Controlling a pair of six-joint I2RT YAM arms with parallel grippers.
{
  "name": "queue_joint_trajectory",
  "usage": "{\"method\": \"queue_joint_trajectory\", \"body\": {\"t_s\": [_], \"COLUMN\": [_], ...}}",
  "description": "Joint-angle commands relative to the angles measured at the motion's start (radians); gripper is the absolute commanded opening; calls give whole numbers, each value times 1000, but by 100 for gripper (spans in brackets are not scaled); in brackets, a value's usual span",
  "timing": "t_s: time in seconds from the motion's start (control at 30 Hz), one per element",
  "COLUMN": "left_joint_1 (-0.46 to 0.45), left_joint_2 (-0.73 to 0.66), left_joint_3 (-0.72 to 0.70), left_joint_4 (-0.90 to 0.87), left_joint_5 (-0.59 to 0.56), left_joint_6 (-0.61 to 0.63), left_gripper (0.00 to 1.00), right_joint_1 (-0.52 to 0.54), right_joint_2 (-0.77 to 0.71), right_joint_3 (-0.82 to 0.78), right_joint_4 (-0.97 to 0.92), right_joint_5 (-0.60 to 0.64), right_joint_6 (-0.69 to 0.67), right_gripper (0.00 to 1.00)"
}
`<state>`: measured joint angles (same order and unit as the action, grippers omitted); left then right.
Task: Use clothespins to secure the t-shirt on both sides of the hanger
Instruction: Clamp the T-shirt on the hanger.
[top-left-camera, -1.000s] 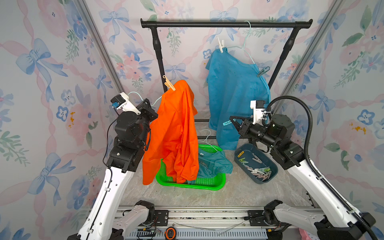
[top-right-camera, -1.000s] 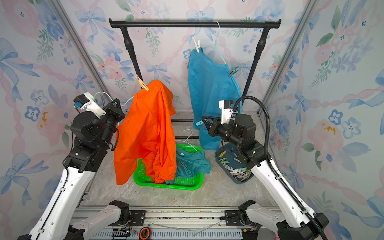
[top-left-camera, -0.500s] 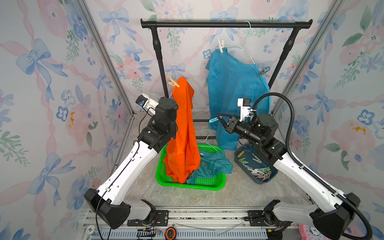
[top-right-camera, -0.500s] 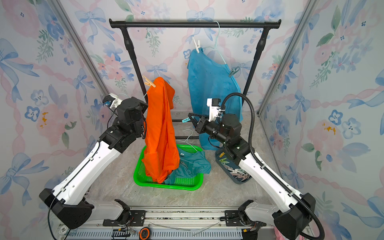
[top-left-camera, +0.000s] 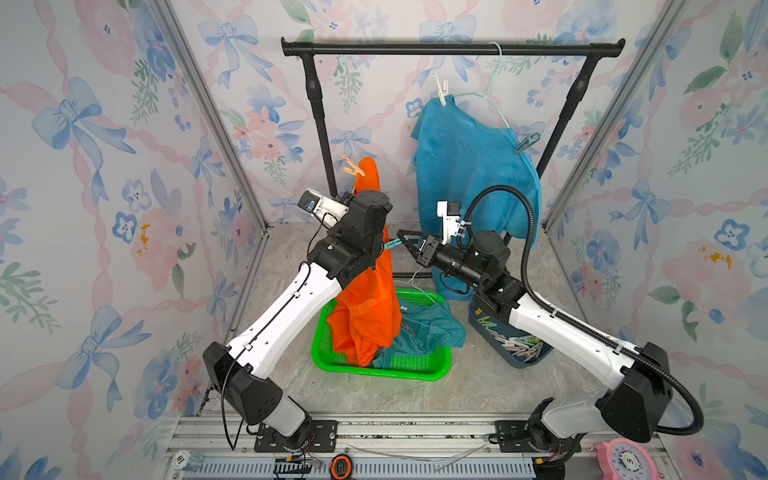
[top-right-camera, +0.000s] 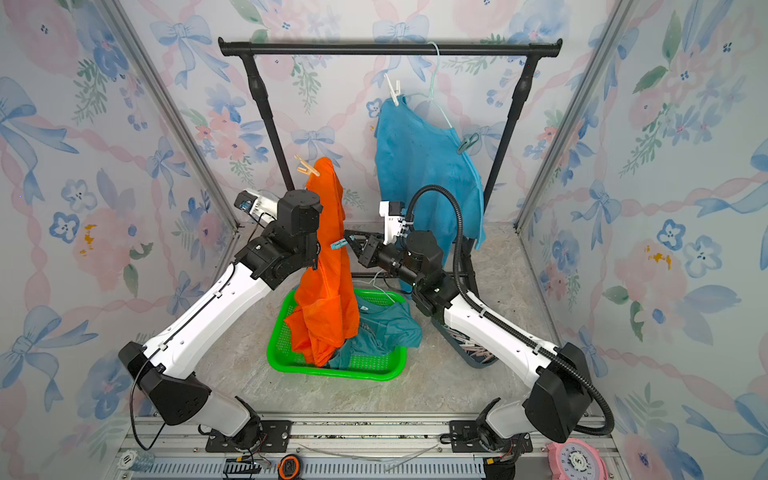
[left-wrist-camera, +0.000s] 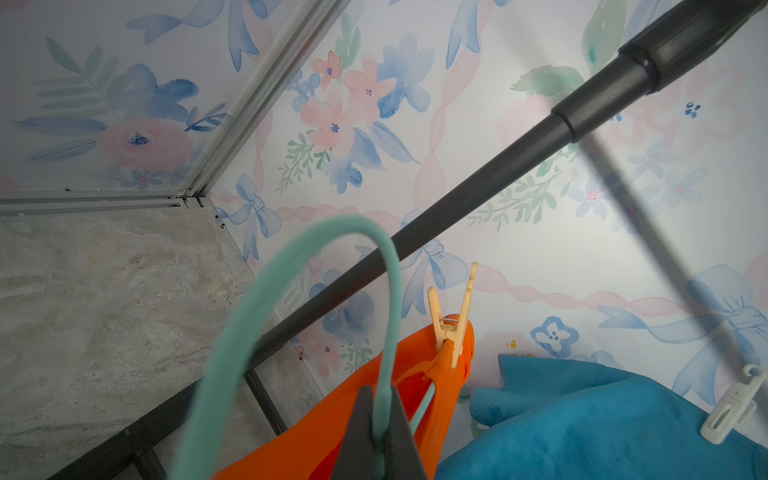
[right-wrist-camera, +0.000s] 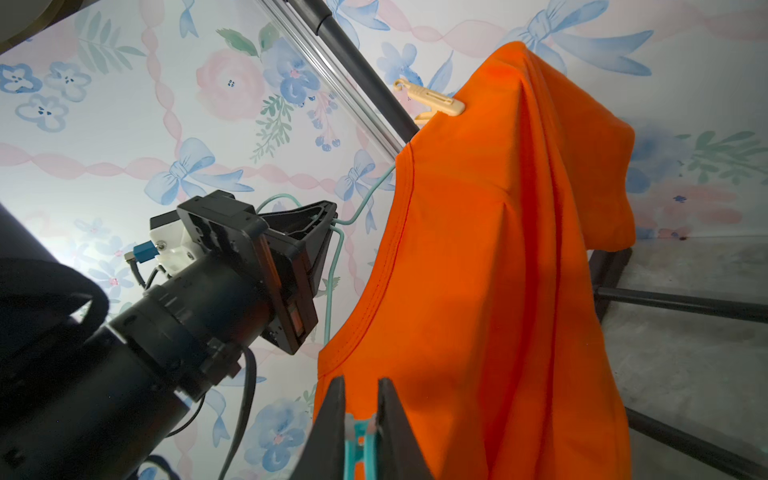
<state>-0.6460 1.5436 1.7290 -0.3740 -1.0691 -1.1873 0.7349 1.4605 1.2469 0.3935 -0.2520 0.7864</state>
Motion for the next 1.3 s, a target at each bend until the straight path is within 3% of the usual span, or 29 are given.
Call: {"method": "queue_joint_trajectory", "body": {"t_s": [0.0, 0.63, 1.27], "left_joint_1": [-1, 0, -1], "left_joint_2": [15, 50, 76], "left_joint_3": [38, 82, 116], "left_joint_4": [-1, -20, -26], "left_joint_5": [-3, 10, 1], "left_joint_6": [-34, -32, -17], "left_gripper": [0, 0, 0], "right_joint_1": [21, 58, 107], "right_joint_2": [28, 96, 74], "right_joint_3": [50, 74, 20], "right_joint_4": [84, 79, 72], "right_joint_5": [-9, -28, 16], "right_joint_6": [39, 37, -70], "right_gripper": [14, 12, 10]}}
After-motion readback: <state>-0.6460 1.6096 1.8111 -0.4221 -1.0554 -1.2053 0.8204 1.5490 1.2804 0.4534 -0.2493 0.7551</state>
